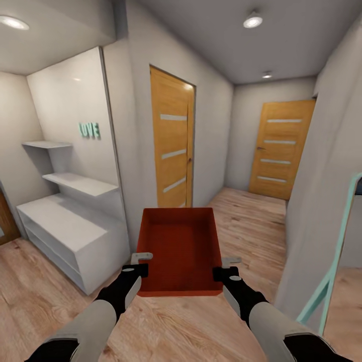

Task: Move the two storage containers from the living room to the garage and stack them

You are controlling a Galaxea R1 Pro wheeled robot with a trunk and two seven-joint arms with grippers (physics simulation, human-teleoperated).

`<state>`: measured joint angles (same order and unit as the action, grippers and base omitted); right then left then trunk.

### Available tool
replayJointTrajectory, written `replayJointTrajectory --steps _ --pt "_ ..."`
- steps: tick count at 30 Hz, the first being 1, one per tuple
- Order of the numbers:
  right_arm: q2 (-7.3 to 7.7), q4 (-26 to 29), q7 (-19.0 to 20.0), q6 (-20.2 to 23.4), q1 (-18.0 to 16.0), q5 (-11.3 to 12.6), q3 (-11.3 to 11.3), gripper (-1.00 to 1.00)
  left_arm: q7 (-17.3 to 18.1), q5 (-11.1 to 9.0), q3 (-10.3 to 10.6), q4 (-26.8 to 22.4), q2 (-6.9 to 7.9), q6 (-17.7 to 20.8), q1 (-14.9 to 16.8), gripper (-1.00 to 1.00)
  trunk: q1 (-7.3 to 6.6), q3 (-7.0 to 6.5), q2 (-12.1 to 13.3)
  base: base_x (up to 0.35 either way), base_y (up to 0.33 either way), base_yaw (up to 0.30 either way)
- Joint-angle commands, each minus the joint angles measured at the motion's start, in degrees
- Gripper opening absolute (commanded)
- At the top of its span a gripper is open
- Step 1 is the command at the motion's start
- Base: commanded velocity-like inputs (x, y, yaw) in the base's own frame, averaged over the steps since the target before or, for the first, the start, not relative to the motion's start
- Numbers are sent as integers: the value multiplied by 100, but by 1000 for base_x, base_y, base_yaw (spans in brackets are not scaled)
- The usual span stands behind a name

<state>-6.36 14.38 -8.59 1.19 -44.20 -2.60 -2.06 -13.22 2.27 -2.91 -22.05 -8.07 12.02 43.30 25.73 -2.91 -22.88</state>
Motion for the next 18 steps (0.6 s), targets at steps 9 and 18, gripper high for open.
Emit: replayJointTrajectory --steps 9,18 --pt "-33 -16 24 12 2 67 31 -100 13 28 -32 -25 -11 -297 1 -100 5 3 -4 322 0 0" --pt "-46 -19 16 27 3 66 31 -100 13 28 -33 -28 -11 -297 2 -100 5 3 -4 322 0 -122"
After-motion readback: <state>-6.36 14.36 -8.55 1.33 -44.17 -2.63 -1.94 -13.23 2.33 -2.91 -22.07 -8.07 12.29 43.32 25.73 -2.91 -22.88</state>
